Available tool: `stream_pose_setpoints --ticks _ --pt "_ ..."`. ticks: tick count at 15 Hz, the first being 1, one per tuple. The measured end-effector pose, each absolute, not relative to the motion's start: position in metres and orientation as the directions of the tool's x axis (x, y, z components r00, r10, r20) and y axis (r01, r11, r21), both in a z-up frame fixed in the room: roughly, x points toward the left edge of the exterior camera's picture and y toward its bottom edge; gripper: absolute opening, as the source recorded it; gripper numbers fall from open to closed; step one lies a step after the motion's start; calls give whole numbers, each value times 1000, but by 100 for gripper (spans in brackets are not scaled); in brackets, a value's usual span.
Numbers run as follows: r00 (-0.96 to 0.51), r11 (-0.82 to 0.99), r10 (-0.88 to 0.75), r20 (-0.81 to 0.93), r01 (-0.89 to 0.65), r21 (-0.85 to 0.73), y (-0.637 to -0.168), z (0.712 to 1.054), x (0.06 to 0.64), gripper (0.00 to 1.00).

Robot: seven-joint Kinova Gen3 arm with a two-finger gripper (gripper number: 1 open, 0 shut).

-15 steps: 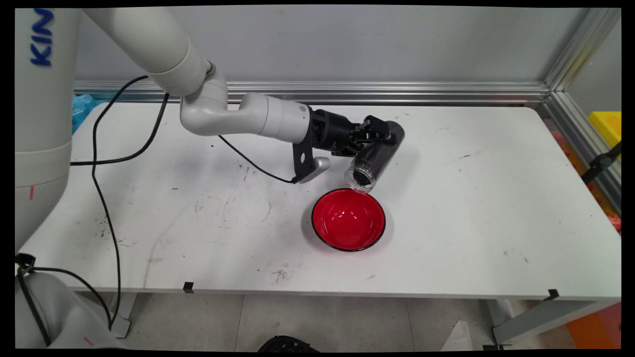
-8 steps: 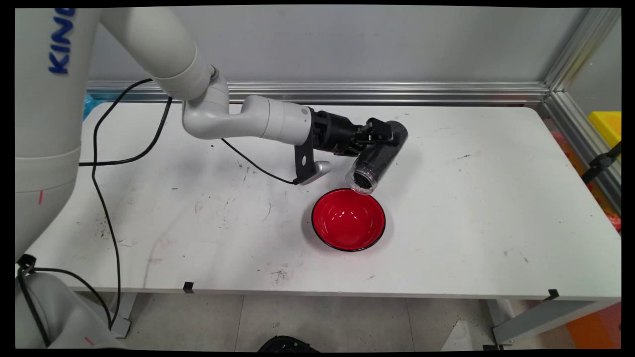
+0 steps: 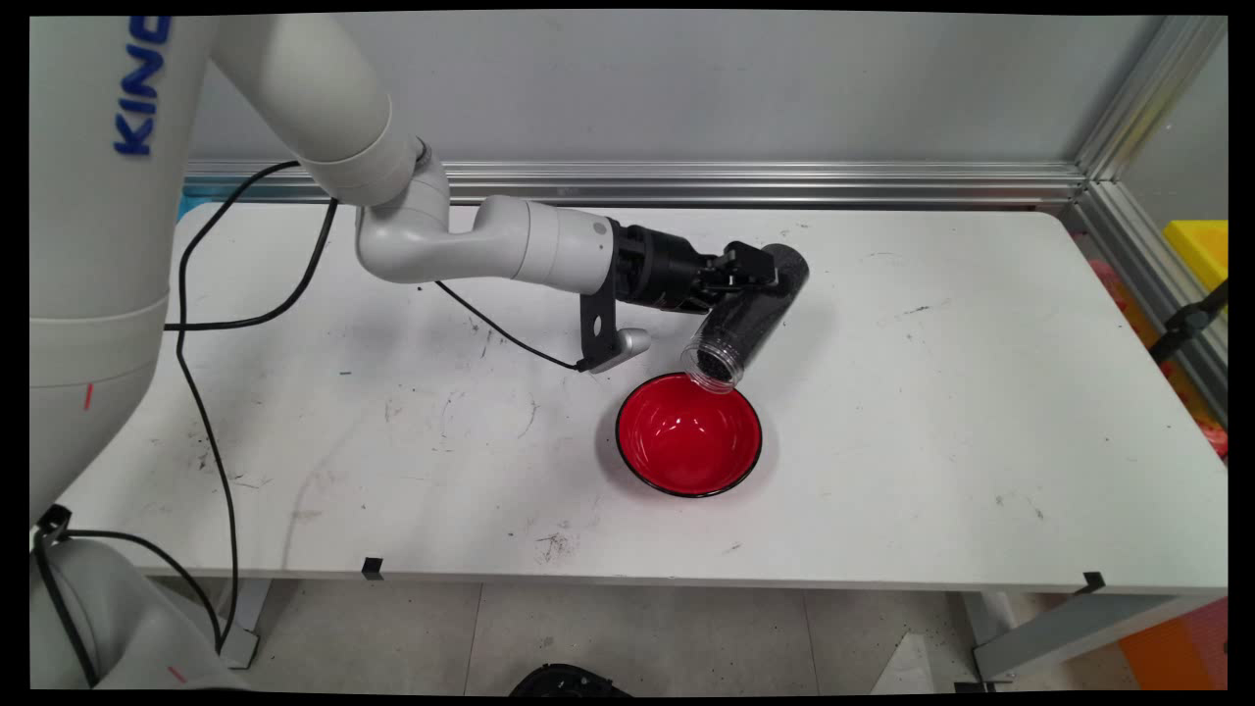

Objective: Pour the black seasoning powder in the red bowl

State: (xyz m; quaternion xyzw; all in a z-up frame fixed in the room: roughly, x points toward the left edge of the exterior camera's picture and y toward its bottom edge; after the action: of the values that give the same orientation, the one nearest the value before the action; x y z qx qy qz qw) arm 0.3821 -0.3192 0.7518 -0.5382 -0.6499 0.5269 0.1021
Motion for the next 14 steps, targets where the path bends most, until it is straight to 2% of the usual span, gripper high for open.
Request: stream_pose_setpoints --ticks 14 --pt "-357 -203 797 -488 601 -773 -308 745 382 0"
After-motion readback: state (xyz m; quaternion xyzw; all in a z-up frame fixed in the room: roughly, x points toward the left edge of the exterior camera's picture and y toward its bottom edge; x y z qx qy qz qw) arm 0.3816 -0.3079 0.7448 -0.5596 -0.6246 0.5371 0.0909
